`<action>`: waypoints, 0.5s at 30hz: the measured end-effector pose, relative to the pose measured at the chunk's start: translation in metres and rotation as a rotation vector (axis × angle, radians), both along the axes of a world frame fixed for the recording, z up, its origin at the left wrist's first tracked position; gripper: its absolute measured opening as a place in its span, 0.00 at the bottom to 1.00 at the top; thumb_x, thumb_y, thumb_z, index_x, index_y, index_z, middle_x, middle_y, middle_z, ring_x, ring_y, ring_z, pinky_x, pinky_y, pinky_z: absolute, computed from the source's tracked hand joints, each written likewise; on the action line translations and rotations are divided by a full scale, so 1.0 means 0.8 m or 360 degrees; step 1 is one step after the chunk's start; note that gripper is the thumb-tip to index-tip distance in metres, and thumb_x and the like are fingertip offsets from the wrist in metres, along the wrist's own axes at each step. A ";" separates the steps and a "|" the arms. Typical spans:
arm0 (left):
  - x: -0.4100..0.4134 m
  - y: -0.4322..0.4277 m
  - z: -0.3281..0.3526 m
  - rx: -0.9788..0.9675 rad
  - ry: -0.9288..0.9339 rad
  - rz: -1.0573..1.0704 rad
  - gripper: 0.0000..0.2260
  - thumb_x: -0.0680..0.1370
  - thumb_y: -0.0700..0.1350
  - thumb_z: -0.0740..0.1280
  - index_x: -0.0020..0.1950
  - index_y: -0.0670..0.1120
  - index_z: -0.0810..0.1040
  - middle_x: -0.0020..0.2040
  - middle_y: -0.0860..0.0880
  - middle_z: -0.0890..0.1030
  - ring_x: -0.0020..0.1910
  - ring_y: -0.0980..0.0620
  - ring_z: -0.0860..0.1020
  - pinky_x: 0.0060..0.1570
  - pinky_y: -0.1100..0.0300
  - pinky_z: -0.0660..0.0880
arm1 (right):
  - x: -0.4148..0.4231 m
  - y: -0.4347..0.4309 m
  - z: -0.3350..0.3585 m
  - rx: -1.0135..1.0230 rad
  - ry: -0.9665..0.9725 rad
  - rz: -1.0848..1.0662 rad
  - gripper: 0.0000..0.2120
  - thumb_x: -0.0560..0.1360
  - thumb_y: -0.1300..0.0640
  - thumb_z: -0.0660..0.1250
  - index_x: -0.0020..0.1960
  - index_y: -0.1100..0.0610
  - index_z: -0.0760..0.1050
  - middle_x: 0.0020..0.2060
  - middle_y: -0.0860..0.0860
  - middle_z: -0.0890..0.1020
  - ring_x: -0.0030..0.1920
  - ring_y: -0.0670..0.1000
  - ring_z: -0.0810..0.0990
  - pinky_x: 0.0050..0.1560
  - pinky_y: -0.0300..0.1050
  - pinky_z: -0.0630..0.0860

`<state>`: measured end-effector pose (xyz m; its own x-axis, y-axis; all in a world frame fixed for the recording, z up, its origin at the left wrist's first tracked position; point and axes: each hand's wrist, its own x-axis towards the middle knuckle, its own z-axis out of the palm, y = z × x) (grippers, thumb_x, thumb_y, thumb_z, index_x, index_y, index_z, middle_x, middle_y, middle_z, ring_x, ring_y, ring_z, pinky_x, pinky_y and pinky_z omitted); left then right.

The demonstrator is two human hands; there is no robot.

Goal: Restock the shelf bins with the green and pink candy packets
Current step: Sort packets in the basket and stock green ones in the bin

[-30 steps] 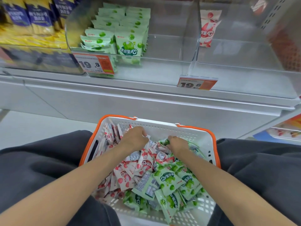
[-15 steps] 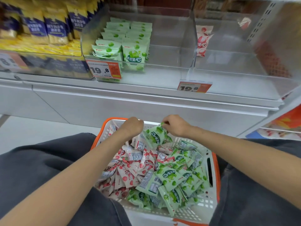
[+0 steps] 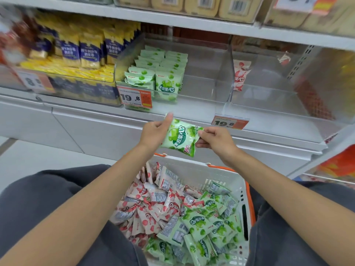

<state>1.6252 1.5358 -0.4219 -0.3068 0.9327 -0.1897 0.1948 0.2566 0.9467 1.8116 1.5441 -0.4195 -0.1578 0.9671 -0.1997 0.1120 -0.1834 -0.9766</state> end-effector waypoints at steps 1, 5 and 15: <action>-0.001 0.001 0.006 -0.0085 -0.0316 -0.0088 0.18 0.77 0.59 0.68 0.34 0.47 0.75 0.28 0.54 0.78 0.27 0.58 0.76 0.30 0.69 0.72 | 0.000 0.003 0.003 -0.0016 0.0089 -0.0047 0.10 0.80 0.67 0.61 0.40 0.63 0.74 0.28 0.55 0.79 0.27 0.44 0.80 0.38 0.36 0.81; -0.006 0.001 0.014 -0.0047 -0.0968 -0.0191 0.09 0.77 0.41 0.71 0.56 0.41 0.79 0.48 0.48 0.85 0.43 0.54 0.84 0.43 0.63 0.81 | -0.003 0.012 0.014 -0.0066 0.0369 -0.0066 0.08 0.80 0.67 0.61 0.44 0.63 0.77 0.31 0.52 0.84 0.33 0.46 0.84 0.41 0.37 0.82; -0.024 0.032 0.055 0.0603 -0.0126 -0.0240 0.10 0.78 0.36 0.67 0.59 0.43 0.79 0.51 0.49 0.83 0.45 0.63 0.82 0.44 0.69 0.77 | -0.034 0.045 0.056 0.0464 -0.0255 0.0002 0.25 0.74 0.58 0.71 0.69 0.54 0.69 0.51 0.50 0.80 0.49 0.46 0.80 0.46 0.33 0.76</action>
